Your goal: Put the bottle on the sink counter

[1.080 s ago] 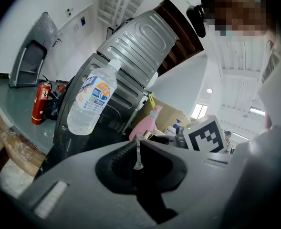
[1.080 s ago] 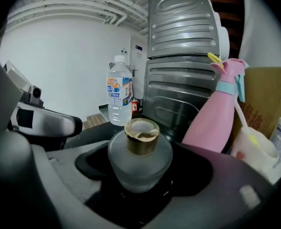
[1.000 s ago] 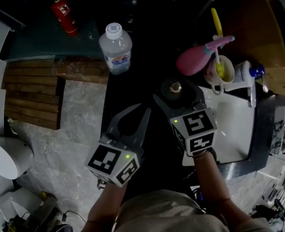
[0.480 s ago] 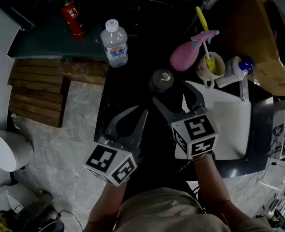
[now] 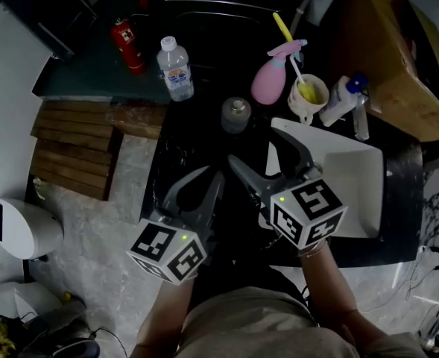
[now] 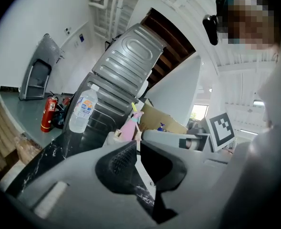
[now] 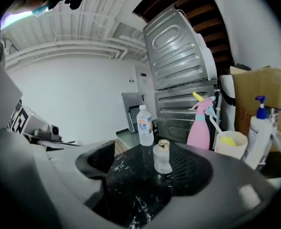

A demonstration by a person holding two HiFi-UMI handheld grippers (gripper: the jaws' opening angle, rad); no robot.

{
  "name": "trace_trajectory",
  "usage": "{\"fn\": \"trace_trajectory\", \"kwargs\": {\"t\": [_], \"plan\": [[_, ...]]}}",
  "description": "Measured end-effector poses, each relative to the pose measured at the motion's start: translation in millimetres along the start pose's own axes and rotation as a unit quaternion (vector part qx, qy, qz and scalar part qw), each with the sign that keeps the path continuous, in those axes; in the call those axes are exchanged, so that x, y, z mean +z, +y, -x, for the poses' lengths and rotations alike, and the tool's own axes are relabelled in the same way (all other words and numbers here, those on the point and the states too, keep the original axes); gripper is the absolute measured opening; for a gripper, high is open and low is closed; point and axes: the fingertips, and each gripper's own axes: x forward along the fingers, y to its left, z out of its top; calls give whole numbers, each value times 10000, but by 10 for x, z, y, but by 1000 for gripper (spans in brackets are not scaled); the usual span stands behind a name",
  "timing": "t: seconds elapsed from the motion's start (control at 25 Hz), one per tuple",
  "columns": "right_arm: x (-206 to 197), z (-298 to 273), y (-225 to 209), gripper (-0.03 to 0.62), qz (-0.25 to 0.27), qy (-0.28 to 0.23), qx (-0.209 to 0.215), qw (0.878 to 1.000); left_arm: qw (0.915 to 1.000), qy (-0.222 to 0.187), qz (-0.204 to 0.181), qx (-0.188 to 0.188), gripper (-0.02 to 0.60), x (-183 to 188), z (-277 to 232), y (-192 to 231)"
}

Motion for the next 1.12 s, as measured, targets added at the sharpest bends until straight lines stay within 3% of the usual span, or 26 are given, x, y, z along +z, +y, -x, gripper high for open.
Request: {"fn": "trace_trajectory", "kwargs": {"t": [0.24, 0.6, 0.96, 1.12], "plan": [[186, 563, 151, 350, -308, -533, 293, 9977, 9999, -23, -113, 88, 8, -49, 239, -425], [581, 1337, 382, 347, -347, -1280, 713, 9886, 9986, -336, -358, 193, 8, -45, 525, -932], [518, 1897, 599, 316, -590, -1416, 1137, 9816, 9966, -567, -589, 72, 8, -54, 618, -1456], [488, 2117, 591, 254, -557, -1528, 1108, 9805, 9962, -551, -669, -76, 8, -109, 601, -1639]]}}
